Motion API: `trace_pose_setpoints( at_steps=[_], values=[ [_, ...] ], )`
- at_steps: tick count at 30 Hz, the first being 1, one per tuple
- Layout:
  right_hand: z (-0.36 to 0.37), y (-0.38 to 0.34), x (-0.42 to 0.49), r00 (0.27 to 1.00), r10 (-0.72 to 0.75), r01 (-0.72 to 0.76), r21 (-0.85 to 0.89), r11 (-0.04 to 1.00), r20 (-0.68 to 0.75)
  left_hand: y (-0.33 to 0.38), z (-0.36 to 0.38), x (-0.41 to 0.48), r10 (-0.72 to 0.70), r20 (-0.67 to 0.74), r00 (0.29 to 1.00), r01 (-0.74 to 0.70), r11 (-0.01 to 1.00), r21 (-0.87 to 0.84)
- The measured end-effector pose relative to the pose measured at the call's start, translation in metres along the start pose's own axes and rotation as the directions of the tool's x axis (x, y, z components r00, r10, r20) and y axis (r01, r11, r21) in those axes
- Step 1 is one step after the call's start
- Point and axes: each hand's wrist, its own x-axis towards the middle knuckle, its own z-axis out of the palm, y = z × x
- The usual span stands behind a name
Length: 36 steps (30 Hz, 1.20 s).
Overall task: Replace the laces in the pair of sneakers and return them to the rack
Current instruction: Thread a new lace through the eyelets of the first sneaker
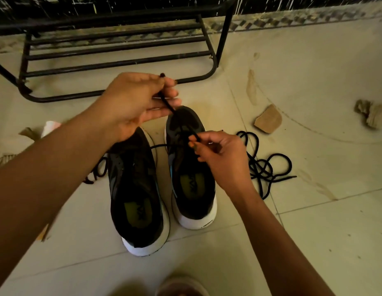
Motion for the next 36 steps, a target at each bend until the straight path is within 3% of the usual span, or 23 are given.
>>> trace_pose_setpoints(
  at_steps=[2, 7, 12, 17, 18, 20, 21, 22, 24, 27, 32, 36],
  values=[
    [-0.003, 0.001, 0.005, 1.000, -0.010, 0.009, -0.035, 0.999, -0.025, -0.007, -0.005, 0.002, 0.038, -0.037, 0.999, -0.034, 0.993, 0.110],
    [-0.005, 0.002, 0.012, 0.996, -0.073, 0.059, -0.218, 0.974, -0.058, -0.014, -0.013, 0.005, -0.044, -0.105, 0.993, 0.045, 0.999, 0.010],
    [-0.010, 0.001, 0.013, 0.993, -0.075, 0.041, -0.339, 0.940, -0.089, -0.015, -0.024, 0.011, -0.055, -0.175, 0.983, 0.060, 0.998, 0.019],
    [-0.012, 0.000, 0.011, 0.999, -0.009, 0.001, -0.243, 0.970, -0.031, -0.031, -0.040, 0.021, 0.009, -0.222, 0.975, 0.052, 0.962, 0.269],
    [-0.011, -0.001, 0.011, 1.000, -0.006, 0.004, -0.222, 0.975, -0.010, -0.036, -0.042, 0.023, 0.043, -0.208, 0.977, 0.046, 0.913, 0.406],
    [-0.009, -0.002, 0.010, 0.999, -0.016, 0.027, -0.229, 0.973, 0.049, -0.044, -0.041, 0.022, 0.173, -0.123, 0.977, -0.022, 0.658, 0.752],
    [-0.007, -0.003, 0.009, 0.997, -0.025, 0.044, -0.259, 0.965, 0.077, -0.045, -0.037, 0.018, 0.253, -0.038, 0.967, -0.105, 0.527, 0.844],
    [-0.006, -0.003, 0.009, 0.994, -0.034, 0.062, -0.290, 0.955, 0.101, -0.044, -0.032, 0.013, 0.312, 0.068, 0.948, -0.212, 0.457, 0.864],
    [-0.003, -0.004, 0.008, 0.989, -0.062, 0.103, -0.334, 0.937, 0.130, -0.043, -0.020, 0.004, 0.298, 0.282, 0.912, -0.393, 0.440, 0.807],
    [-0.002, -0.006, 0.009, 0.988, -0.100, 0.143, -0.435, 0.889, 0.120, -0.046, -0.008, 0.001, 0.169, 0.442, 0.881, -0.466, 0.476, 0.746],
    [-0.002, -0.007, 0.007, 0.985, -0.140, 0.170, -0.538, 0.826, 0.097, -0.055, -0.010, 0.004, 0.193, 0.350, 0.916, -0.391, 0.615, 0.684],
    [-0.002, -0.005, 0.004, 0.992, -0.084, 0.124, -0.639, 0.760, 0.092, -0.059, -0.015, 0.006, 0.235, 0.315, 0.920, -0.392, 0.504, 0.770]
  ],
)
